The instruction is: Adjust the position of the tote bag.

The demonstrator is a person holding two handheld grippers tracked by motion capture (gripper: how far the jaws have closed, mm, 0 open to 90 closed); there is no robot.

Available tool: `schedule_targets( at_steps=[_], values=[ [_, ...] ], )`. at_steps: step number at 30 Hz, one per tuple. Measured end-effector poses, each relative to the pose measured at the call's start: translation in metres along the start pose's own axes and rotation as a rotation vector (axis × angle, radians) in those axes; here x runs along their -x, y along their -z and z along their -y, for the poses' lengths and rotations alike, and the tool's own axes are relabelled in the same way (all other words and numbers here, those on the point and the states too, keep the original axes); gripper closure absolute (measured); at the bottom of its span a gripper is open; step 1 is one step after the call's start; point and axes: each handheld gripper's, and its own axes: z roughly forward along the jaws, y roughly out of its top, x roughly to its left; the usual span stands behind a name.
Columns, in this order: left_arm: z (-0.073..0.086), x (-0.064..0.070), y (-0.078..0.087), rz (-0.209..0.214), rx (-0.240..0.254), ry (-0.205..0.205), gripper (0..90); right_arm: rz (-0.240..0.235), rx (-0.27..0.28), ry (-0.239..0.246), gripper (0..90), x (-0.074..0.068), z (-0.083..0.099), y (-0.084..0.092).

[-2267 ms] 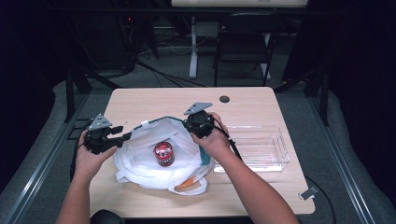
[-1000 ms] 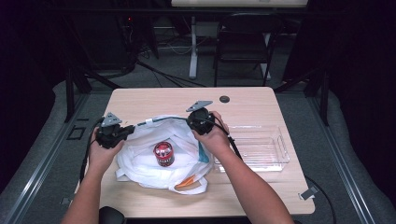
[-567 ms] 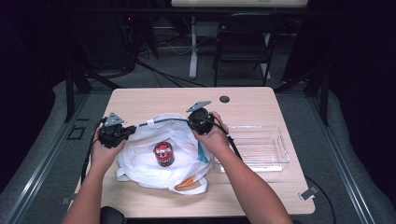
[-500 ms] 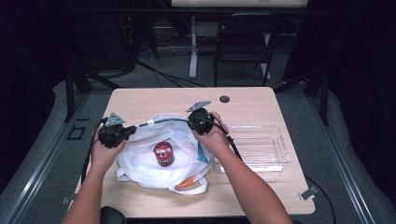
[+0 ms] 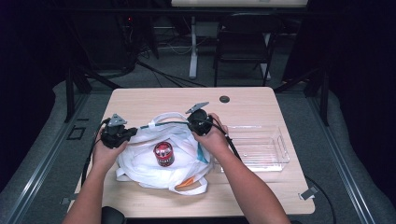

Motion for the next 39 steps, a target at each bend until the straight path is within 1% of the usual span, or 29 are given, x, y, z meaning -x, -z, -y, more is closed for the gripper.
schedule_targets(
  at_steps=[2,3,4,16,18,19,21,22,25,27,28,29,31,35,39],
  values=[
    [0.0,-0.001,-0.001,0.006,-0.011,0.0,88.2,-0.001,-0.005,0.001,87.6,0.0,0.001,-0.001],
    [0.001,0.0,-0.002,-0.001,-0.004,0.005,88.2,-0.004,-0.005,-0.005,87.6,0.0,0.002,-0.002],
    [0.001,0.0,-0.002,0.007,-0.018,0.001,88.3,-0.002,-0.015,-0.002,87.6,0.0,0.002,-0.003],
    [0.001,0.001,-0.003,0.005,-0.024,0.004,88.3,-0.008,-0.019,-0.01,87.3,-0.001,0.005,-0.003],
    [0.001,0.001,-0.002,0.003,-0.023,0.004,88.3,-0.008,0.008,-0.024,86.3,-0.003,0.005,-0.002],
    [0.001,0.001,-0.002,0.003,-0.023,0.007,88.3,-0.005,-0.002,-0.011,85.5,-0.003,0.005,0.0],
    [0.001,0.0,-0.002,0.002,-0.019,0.013,88.3,-0.004,0.012,-0.014,82.4,-0.005,0.004,0.005],
    [0.001,0.0,-0.001,0.001,-0.019,0.013,88.3,-0.009,0.028,-0.024,81.4,-0.006,0.003,0.008],
    [0.001,0.0,-0.001,0.0,-0.015,0.013,88.4,-0.014,0.065,-0.024,78.6,-0.009,0.001,0.017],
    [0.001,0.001,-0.002,-0.007,-0.01,0.011,88.4,-0.021,0.074,-0.02,76.8,-0.01,-0.001,0.025],
    [0.001,0.001,-0.002,-0.007,-0.011,0.012,88.4,-0.024,0.085,-0.025,76.1,-0.011,-0.001,0.028],
    [0.001,0.001,-0.001,-0.001,-0.016,0.01,88.4,-0.028,0.09,-0.02,75.3,-0.012,-0.001,0.032],
    [0.001,0.001,-0.002,-0.007,-0.011,0.012,88.4,-0.031,0.102,-0.02,73.3,-0.014,-0.001,0.037],
    [0.001,0.001,-0.001,-0.008,-0.014,0.01,88.4,-0.03,0.109,-0.016,70.5,-0.017,0.003,0.047],
    [0.001,0.001,-0.002,-0.008,-0.008,0.014,88.4,-0.018,0.111,-0.014,69.2,-0.02,0.009,0.055]
  ],
)
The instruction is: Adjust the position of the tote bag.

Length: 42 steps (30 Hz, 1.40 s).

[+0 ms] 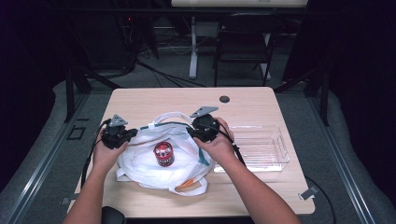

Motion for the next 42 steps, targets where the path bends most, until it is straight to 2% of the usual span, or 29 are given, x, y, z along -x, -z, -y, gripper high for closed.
schedule_targets(
  at_steps=[7,16,27,42],
  values=[
    [0.0,0.0,0.0,-0.001,0.0,0.0,88.4,0.021,-0.006,-0.001,65.9,-0.001,0.01,0.007],
    [0.0,0.0,0.0,0.004,-0.006,-0.002,88.4,0.027,-0.037,-0.03,64.2,0.002,0.021,-0.006],
    [0.0,0.0,-0.002,0.003,-0.011,-0.001,88.4,0.031,-0.063,-0.033,78.6,0.003,0.026,-0.014],
    [0.004,-0.001,-0.012,0.002,-0.03,0.007,88.4,0.052,-0.111,-0.029,81.4,0.009,0.03,-0.029]
  ],
)
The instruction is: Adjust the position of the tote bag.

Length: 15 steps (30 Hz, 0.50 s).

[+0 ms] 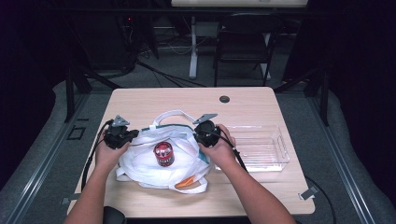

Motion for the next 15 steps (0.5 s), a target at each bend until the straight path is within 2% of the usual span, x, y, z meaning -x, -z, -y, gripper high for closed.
schedule_targets(
  at_steps=[11,15],
  values=[
    [0.0015,-0.001,-0.0048,0.007,-0.028,-0.006,88.2,0.015,-0.017,0.019,81.5,-0.0013,0.0,-0.0053],
    [0.0025,-0.0009,-0.0068,0.011,-0.032,0.008,88.1,0.014,-0.022,0.025,81.4,-0.0006,0.0004,-0.0068]
  ],
)
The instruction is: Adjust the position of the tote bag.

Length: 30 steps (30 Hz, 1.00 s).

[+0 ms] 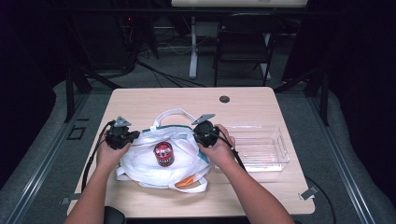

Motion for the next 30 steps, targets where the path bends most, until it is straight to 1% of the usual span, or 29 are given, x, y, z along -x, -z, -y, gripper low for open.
schedule_targets(
  at_steps=[5,6,8,9,10,12,13,16,17,21,24,25,26,30],
  values=[
    [0.001,0.0,-0.002,-0.008,0.005,0.001,88.0,0.002,-0.007,0.001,81.5,0.0,0.0,-0.002],
    [0.001,0.0,-0.002,-0.001,-0.002,0.001,88.0,0.002,-0.003,-0.004,81.4,-0.001,0.001,-0.002],
    [0.001,0.0,-0.004,-0.009,-0.002,-0.008,87.9,0.003,-0.01,-0.001,81.5,-0.001,0.001,-0.003],
    [0.001,0.0,-0.003,-0.004,-0.012,-0.009,87.9,0.004,-0.017,0.006,81.5,-0.001,0.0,-0.003],
    [0.001,0.0,-0.004,-0.007,-0.014,-0.012,87.9,0.005,-0.017,0.011,81.4,-0.001,0.001,-0.003],
    [0.002,0.001,-0.004,-0.013,-0.007,-0.01,87.8,0.006,-0.017,0.011,81.5,-0.001,0.001,-0.003],
    [0.001,0.001,-0.004,-0.008,-0.014,-0.016,87.8,0.006,-0.015,0.009,81.4,-0.001,0.001,-0.004],
    [0.001,0.002,-0.005,-0.015,-0.011,-0.019,87.7,0.006,-0.013,0.004,81.5,-0.002,0.001,-0.005],
    [0.001,0.002,-0.005,-0.014,-0.011,-0.019,87.7,0.006,-0.022,0.012,81.4,-0.001,0.001,-0.005],
    [0.002,0.002,-0.005,-0.017,-0.01,-0.021,87.4,0.005,-0.023,0.003,81.5,-0.001,0.002,-0.005],
    [0.001,0.003,-0.003,-0.014,-0.012,-0.029,87.0,0.002,-0.027,0.001,81.5,-0.001,0.002,-0.006],
    [0.0,0.003,-0.002,-0.016,-0.002,-0.026,86.8,0.002,-0.027,0.001,81.5,-0.001,0.002,-0.006],
    [0.0,0.003,-0.001,-0.008,-0.005,-0.026,86.2,0.006,-0.025,-0.001,81.4,-0.001,0.002,-0.006],
    [-0.002,0.003,0.007,-0.008,0.021,-0.015,81.0,0.006,-0.034,0.001,81.5,-0.001,0.002,-0.006]
  ],
)
